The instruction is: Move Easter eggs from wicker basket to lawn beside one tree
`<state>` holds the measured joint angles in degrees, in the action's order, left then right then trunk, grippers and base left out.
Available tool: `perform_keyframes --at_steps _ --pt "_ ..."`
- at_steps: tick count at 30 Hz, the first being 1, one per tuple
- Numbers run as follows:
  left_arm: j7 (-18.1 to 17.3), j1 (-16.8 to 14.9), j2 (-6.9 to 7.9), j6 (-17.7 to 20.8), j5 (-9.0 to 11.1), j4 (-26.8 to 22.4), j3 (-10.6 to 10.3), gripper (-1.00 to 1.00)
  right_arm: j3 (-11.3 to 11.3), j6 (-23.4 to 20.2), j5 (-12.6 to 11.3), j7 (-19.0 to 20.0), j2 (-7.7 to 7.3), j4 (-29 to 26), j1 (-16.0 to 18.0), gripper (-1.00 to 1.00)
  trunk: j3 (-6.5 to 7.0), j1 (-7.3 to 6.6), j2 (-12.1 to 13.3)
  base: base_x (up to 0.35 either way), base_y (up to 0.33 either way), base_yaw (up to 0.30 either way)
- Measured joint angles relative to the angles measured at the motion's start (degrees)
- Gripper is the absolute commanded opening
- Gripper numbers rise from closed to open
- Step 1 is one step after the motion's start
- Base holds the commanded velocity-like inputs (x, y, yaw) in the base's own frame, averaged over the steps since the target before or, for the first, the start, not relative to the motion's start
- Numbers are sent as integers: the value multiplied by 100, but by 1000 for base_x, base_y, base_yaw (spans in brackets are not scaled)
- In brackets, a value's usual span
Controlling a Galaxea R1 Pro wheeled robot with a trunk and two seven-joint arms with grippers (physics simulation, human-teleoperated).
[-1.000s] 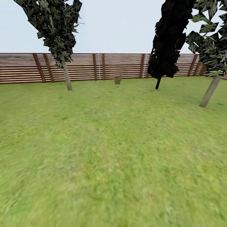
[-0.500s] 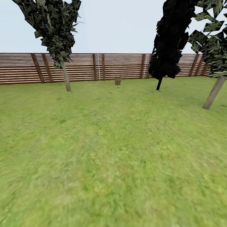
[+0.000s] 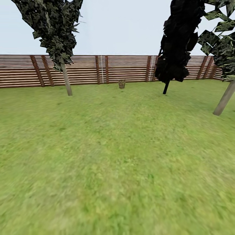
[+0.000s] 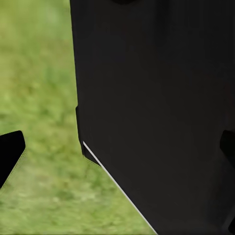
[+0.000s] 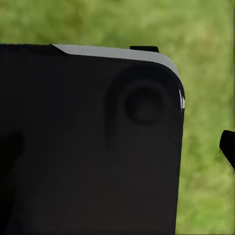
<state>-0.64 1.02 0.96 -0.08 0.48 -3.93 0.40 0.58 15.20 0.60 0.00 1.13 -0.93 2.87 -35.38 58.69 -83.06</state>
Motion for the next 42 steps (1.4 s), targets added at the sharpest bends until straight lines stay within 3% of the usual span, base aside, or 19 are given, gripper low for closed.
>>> perform_keyframes --at_steps 42 --pt "0 0 -26 0 0 6 5 100 -5 -9 -34 0 -46 -12 0 100 0 0 0 341 0 0"
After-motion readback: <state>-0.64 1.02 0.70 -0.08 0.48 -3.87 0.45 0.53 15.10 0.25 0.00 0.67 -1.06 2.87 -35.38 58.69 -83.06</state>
